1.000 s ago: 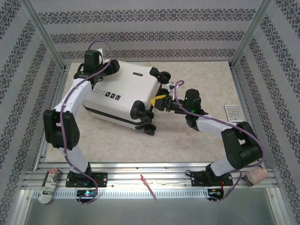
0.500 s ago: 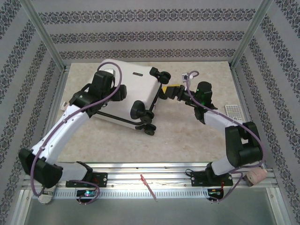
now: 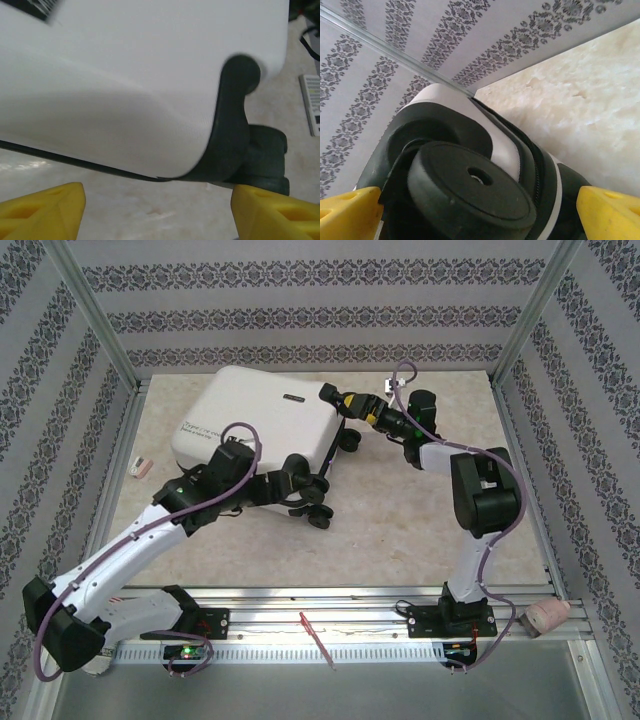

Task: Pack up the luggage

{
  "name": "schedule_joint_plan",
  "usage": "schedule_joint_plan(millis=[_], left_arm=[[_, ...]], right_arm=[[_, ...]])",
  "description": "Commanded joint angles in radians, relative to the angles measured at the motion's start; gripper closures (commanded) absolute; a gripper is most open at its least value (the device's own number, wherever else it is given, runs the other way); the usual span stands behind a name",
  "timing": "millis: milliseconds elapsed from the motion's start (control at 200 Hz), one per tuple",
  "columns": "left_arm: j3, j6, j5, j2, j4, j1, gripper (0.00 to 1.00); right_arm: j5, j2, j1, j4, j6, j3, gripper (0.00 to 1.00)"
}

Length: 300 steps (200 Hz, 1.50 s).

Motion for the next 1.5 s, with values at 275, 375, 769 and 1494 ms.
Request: schedule_joint_plan(millis=[275,375,769,1494], left_arm=[[-0.012,-0.14,0.132,0.137,0.379,-0.059,0.21],[-0.021,-0.172,0.155,0.157,0.432,-0.068,0.21],[-0.048,-0.285,-0.039,0.155,0.457,-0.219,0.19],[-0.179,-0.471,-0.34,0.038,0.411,-0.251,0.18]], right_arm=[[-0.081,0.052,0.032,0.122,0.069,0.121,0.32],[-0.088,0.04,0.038,0.121,0.05,0.119,0.32],[-0.091,-0.009,0.064,0.118,-0.012,0.087,0.37],[0.028,-0.2,0.199,0.315,-0.073,-0.234,0.46]])
